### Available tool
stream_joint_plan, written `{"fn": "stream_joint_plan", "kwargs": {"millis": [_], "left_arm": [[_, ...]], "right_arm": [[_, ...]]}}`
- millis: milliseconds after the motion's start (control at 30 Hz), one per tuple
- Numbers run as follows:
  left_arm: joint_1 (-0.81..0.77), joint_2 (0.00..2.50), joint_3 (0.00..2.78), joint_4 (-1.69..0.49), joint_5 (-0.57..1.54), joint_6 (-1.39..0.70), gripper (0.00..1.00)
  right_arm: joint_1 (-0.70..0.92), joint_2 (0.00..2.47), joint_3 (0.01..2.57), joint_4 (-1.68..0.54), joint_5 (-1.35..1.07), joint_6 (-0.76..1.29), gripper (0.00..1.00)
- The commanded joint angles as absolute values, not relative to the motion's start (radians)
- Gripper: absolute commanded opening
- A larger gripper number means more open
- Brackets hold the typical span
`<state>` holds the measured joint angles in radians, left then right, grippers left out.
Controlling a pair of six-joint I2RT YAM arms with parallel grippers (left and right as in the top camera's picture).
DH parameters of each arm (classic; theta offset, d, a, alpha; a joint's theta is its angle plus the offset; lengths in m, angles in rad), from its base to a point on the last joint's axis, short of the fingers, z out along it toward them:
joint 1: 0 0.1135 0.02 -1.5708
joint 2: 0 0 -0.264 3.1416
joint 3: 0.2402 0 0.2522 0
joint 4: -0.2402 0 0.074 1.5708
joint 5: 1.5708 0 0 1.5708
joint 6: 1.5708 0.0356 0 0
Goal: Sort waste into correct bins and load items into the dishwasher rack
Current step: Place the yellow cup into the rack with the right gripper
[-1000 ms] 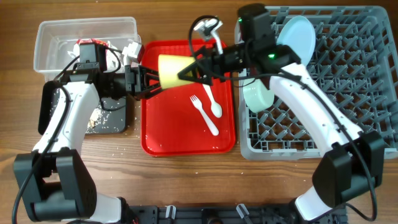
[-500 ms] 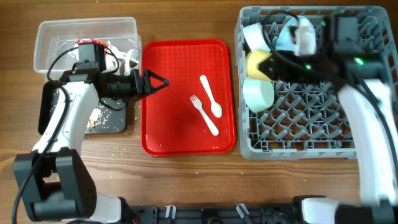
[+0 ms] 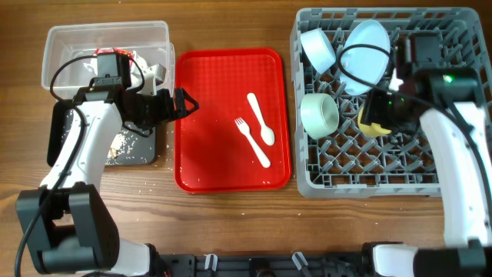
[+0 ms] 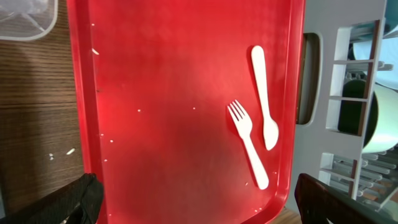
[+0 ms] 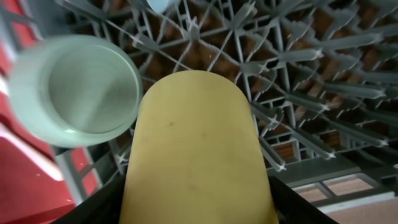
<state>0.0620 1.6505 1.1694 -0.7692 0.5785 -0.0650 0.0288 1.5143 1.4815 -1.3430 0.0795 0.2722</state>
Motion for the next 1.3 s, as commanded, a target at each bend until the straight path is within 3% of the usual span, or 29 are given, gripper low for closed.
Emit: {"fn": "stream_joint_plan", "kwargs": {"millis": [0, 433, 700, 833, 1267], "left_arm": [[0.068, 1.631, 1.170, -0.770, 0.562, -0.059, 1.00], [0.068, 1.631, 1.170, -0.770, 0.562, -0.059, 1.00], [0.068, 1.631, 1.170, -0.770, 0.562, -0.059, 1.00], [0.068, 1.631, 1.170, -0.770, 0.562, -0.059, 1.00], [0.068, 1.631, 1.170, -0.770, 0.562, -0.059, 1.00]], "right_arm": [[0.030, 1.588, 1.477, -1.345, 0.048, 0.259, 0.54], [0.054, 1.601, 1.423, -1.478, -0.047, 0.208, 0.54], [0.055, 1.601, 1.222, -1.391, -0.067, 0.213, 0.54], [0.055, 1.601, 1.210, -1.350, -0.073, 0.228, 0.82], [0.055, 1.583, 1.348, -1.334, -0.092, 0.235, 0.82]]}}
